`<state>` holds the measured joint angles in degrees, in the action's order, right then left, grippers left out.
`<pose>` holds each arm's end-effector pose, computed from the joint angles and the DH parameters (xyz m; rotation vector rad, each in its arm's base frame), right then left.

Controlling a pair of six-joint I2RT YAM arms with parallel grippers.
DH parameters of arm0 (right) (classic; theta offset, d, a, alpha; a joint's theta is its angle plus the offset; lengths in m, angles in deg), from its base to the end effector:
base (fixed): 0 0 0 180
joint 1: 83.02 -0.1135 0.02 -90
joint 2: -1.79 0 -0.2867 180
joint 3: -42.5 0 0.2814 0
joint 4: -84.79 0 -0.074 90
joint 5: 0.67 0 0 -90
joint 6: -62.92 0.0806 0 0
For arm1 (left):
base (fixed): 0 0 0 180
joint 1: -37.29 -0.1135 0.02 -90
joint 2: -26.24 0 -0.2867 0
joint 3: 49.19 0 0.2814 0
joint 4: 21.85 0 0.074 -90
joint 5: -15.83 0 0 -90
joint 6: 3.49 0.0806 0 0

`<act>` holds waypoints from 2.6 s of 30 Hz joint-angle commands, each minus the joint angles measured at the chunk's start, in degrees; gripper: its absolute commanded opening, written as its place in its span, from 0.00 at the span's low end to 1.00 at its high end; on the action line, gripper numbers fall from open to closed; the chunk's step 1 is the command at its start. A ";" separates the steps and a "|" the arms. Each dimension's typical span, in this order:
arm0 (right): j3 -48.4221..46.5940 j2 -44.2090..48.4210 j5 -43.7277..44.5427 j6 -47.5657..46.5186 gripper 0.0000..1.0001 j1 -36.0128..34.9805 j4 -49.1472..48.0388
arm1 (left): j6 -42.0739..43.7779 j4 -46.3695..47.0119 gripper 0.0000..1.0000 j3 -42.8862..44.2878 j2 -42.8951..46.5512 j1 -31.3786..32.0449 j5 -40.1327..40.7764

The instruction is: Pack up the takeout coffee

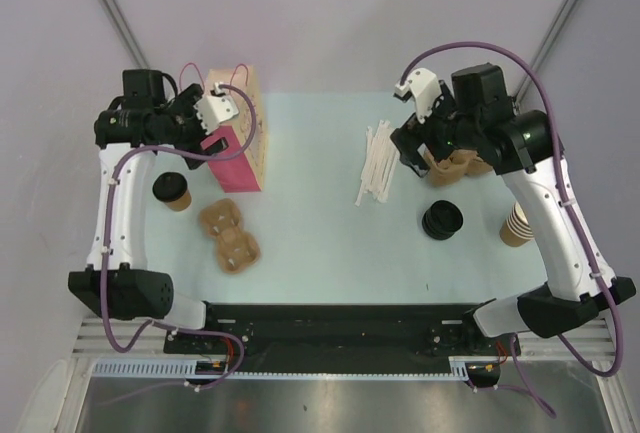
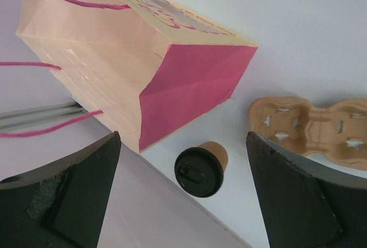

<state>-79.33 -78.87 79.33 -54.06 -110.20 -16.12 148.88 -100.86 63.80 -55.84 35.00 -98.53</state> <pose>0.2661 0.1524 0.4874 -1.0981 1.9386 0.1966 0.3215 -0.0204 0.4323 1.3208 1.9030 0.0516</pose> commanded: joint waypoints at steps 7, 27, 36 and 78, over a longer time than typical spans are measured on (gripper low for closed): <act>1.85 1.56 -0.81 0.62 1.00 6.08 1.68 | 10.05 9.04 0.86 -0.76 -8.43 0.61 -0.16; -6.94 -2.21 -7.23 2.90 1.00 9.25 2.48 | 2.59 -0.89 0.00 10.85 -11.00 12.82 -5.52; -9.14 -3.27 -6.88 5.01 1.00 11.00 0.81 | -10.04 -3.35 0.00 7.44 -4.05 32.15 3.52; -31.90 -25.33 -12.94 3.43 0.91 0.46 -7.89 | -42.93 6.20 0.87 15.52 13.78 41.27 6.26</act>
<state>-108.51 -101.89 68.91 -50.22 -107.95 -18.68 113.56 -103.35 78.21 -47.71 85.73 -89.99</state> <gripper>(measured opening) 0.938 0.856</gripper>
